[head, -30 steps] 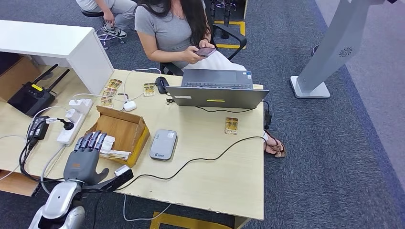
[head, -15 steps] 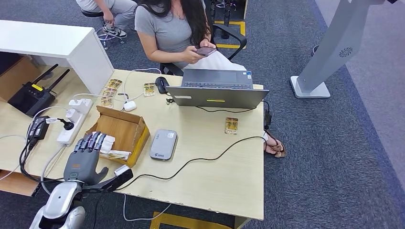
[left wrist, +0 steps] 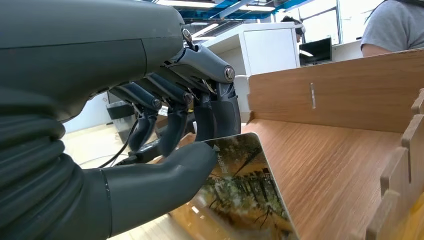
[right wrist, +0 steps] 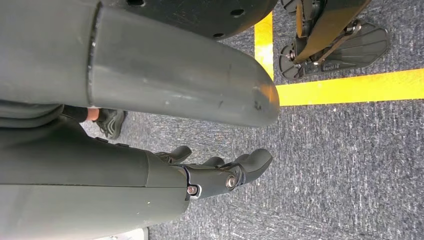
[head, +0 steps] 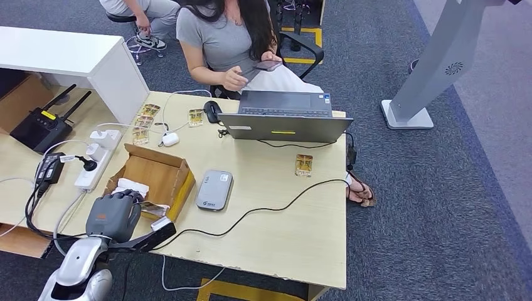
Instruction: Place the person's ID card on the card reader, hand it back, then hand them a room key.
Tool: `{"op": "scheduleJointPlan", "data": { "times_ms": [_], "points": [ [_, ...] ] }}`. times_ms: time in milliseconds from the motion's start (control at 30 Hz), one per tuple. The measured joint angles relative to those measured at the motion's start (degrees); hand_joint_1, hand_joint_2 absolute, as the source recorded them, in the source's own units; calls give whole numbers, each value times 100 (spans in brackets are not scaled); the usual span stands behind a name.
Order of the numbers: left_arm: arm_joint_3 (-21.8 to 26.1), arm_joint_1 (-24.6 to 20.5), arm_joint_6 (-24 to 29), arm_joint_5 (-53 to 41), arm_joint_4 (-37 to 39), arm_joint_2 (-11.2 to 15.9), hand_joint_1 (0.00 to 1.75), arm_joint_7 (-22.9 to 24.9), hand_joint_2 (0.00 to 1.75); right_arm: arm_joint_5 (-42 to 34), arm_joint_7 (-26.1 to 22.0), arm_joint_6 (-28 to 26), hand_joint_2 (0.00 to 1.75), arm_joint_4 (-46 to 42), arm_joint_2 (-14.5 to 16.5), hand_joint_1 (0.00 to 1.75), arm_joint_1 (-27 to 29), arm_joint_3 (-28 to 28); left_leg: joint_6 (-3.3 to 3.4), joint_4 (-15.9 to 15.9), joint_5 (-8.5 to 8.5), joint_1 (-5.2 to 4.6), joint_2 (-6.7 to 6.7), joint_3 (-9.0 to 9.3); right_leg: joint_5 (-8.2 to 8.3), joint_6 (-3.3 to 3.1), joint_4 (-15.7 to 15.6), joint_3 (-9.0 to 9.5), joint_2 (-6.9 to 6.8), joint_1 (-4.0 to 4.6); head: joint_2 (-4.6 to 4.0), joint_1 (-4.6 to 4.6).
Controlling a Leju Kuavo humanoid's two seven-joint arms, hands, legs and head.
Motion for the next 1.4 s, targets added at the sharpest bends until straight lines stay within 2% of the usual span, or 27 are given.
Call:
{"op": "scheduleJointPlan", "data": {
  "times_ms": [433, 833, 933, 1100, 1300, 1400],
  "points": [
    [15, -365, 147, 30, 149, 0, 175, -45, 175, 62, -54, 7, 0, 0, 0, 0, -5, 4, 0, 1, 1, 0, -1, 0, 1, 0, 0, 0, -1, 0, 0, 0],
    [26, -1238, 188, 31, 244, 0, 175, -103, 175, 134, -61, 40, 0, 0, 0, 0, -19, 35, -6, 4, 9, 1, -4, 0, 4, 2, 0, -2, -3, 0, 0, 0],
    [2, -1625, -22, 123, 244, 4, 175, -110, 175, 161, -72, 44, 0, 0, 0, 0, -30, 35, -5, 5, 15, 1, -6, -1, 6, 3, 0, -3, -3, 0, 0, 1],
    [-213, -2734, -596, 411, 265, 62, 175, -9, 175, 191, -104, 59, 0, 0, 0, 0, -47, 39, -4, 6, 25, 1, -8, -6, 20, -2, 1, -6, -5, 1, 0, 1],
    [-383, -3520, -697, 516, 415, 128, 175, 115, 175, 263, -102, 91, 0, 0, -1, 0, -48, 56, -3, 8, 28, 1, 1, -10, 25, -5, 2, -17, 3, 1, 0, 2],
    [-461, -4096, -708, 430, 847, 150, 175, 342, 175, 363, -82, 130, 0, 0, -2, 0, -61, 96, -3, 8, 33, 3, -5, -17, 29, -4, 2, -21, -2, 1, 0, 2]
  ]
}}
